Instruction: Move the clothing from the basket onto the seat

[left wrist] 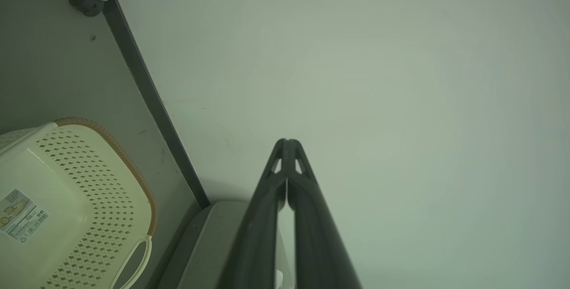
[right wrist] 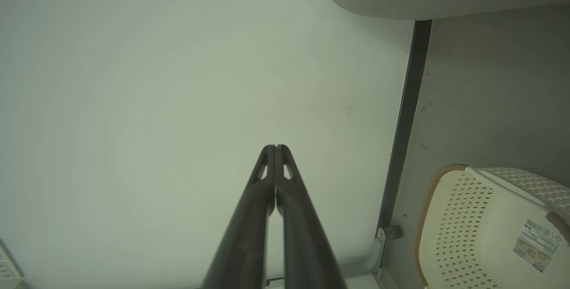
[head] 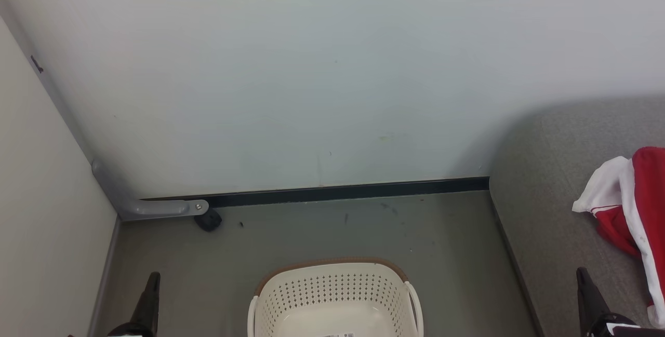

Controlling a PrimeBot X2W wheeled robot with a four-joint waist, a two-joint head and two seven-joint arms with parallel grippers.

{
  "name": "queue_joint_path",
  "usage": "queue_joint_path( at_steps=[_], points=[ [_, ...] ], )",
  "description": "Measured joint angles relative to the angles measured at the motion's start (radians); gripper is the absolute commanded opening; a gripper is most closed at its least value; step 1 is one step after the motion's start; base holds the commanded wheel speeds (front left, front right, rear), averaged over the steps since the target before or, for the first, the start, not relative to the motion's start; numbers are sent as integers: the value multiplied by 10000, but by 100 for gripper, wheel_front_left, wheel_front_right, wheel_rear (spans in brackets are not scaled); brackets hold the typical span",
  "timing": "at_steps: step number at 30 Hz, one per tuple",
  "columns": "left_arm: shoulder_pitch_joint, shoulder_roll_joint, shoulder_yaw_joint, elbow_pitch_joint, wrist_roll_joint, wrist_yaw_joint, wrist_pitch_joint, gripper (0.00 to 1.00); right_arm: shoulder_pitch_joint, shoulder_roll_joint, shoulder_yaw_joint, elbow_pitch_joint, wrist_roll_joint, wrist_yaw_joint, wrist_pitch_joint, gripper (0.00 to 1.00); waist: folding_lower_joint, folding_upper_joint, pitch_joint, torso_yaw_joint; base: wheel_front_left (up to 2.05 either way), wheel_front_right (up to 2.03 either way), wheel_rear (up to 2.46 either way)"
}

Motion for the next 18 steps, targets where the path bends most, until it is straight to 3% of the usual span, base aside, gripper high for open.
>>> queue_joint_path(
  at_steps=[18],
  points=[
    [0,0,0,-2,0,0,0,0,0,0,0,0,0,0,0,0,0,0,0,0,0,0,0]
  ],
)
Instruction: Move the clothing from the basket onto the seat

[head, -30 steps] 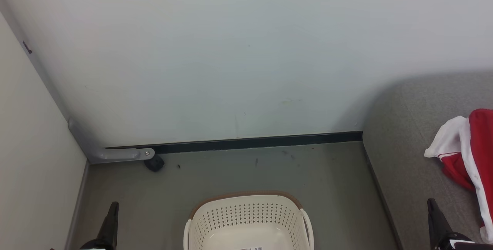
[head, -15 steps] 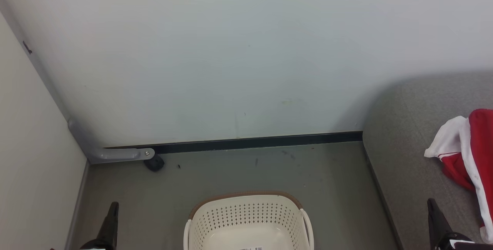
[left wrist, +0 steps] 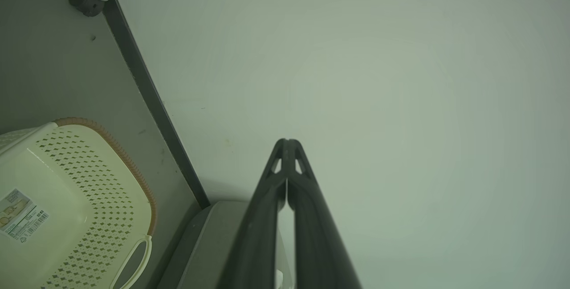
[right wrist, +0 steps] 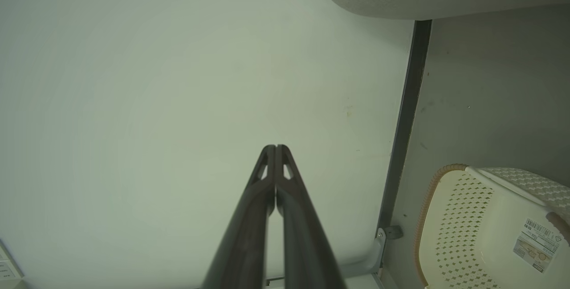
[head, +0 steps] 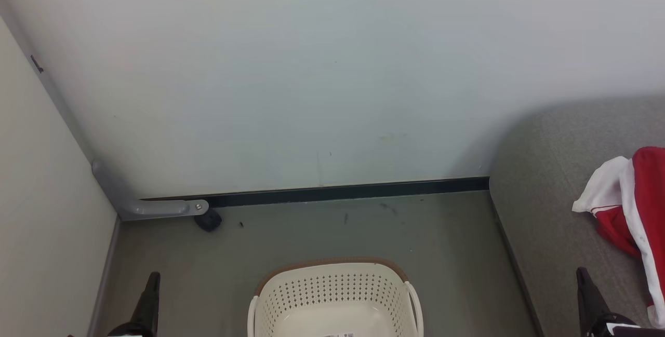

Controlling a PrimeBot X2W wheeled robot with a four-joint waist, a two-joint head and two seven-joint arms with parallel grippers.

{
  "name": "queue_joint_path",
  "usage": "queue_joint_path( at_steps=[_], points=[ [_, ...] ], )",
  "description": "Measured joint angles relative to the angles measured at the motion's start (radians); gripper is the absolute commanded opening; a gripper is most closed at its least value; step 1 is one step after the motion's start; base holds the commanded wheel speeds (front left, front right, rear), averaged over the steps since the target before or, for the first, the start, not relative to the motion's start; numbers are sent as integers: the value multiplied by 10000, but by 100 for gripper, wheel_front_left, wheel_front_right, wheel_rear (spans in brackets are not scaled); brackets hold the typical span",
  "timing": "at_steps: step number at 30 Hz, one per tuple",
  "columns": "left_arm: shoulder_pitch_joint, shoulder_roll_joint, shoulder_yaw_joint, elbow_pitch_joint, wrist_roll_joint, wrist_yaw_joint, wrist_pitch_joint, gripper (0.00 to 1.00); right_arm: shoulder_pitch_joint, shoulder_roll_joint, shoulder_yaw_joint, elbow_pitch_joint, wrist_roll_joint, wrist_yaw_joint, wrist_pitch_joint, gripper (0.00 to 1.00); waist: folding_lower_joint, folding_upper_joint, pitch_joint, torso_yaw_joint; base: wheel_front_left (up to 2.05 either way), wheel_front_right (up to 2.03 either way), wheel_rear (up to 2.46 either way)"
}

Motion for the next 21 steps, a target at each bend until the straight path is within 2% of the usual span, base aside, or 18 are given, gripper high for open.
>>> queue_joint_path(
  at_steps=[21],
  points=[
    [0,0,0,-2,0,-2,0,0,0,0,0,-2,0,0,0,0,-2,0,0,0,0,0,0]
  ],
)
